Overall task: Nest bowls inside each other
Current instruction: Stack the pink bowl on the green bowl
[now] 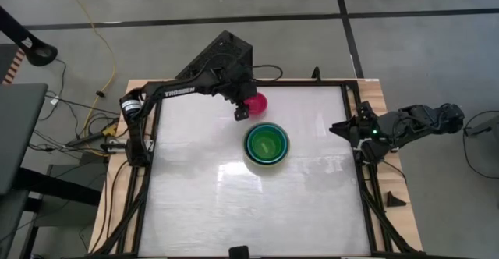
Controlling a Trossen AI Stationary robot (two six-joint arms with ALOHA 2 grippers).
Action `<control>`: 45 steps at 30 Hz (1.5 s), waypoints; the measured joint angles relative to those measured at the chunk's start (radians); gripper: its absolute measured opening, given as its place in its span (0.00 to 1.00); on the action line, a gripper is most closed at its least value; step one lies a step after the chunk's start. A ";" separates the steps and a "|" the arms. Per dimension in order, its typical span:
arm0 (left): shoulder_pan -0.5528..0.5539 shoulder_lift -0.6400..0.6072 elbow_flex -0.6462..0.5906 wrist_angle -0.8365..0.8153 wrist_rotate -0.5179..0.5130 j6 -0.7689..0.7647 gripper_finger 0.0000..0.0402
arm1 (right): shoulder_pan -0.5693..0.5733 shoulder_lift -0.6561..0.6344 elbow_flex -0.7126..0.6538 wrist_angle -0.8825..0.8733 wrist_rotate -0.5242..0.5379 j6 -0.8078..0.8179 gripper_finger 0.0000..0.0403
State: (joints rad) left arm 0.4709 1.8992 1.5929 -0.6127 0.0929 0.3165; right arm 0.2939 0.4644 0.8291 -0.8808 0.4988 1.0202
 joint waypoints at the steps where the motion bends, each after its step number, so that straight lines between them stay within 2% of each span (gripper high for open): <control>1: 0.004 0.000 0.000 0.001 0.006 -0.008 0.57 | 0.000 0.000 0.000 0.000 0.000 0.001 0.54; 7: 0.003 0.088 -0.002 -0.026 0.061 -0.041 0.57 | 0.000 0.000 0.000 0.008 0.000 0.002 0.54; 12: -0.012 0.159 -0.002 -0.036 0.028 -0.049 0.57 | 0.005 0.008 0.000 0.044 -0.001 0.004 0.54; 18: -0.010 0.180 -0.002 -0.025 -0.001 -0.059 0.56 | 0.036 0.022 0.000 0.053 -0.001 0.008 0.54; 21: -0.011 0.180 -0.002 -0.026 0.004 -0.047 0.46 | 0.041 0.026 0.000 0.052 -0.001 0.009 0.54; 23: -0.011 0.180 -0.002 -0.025 0.007 -0.044 0.30 | 0.041 0.026 0.000 0.051 -0.001 0.010 0.54; 25: -0.011 0.180 -0.002 -0.026 0.032 -0.048 0.11 | 0.040 0.027 0.000 0.051 -0.001 0.010 0.54; 26: -0.009 0.180 -0.002 -0.027 0.046 -0.055 0.06 | 0.040 0.027 0.000 0.051 -0.001 0.010 0.54; 33: 0.013 0.166 0.001 -0.016 0.123 -0.126 0.02 | 0.039 0.027 0.000 0.051 -0.001 0.010 0.54; 39: 0.024 0.098 -0.002 0.049 0.209 -0.200 0.01 | 0.039 0.027 0.000 0.051 0.000 0.010 0.54; 42: 0.020 0.033 -0.002 0.079 0.197 -0.213 0.01 | 0.039 0.027 0.000 0.051 0.000 0.010 0.54; 45: 0.007 -0.046 -0.002 0.088 0.115 -0.199 0.00 | 0.039 0.027 0.000 0.051 0.000 0.010 0.54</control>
State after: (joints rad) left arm 0.4778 1.8530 1.5906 -0.5251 0.2076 0.1173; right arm 0.3325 0.4919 0.8291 -0.8299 0.4984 1.0302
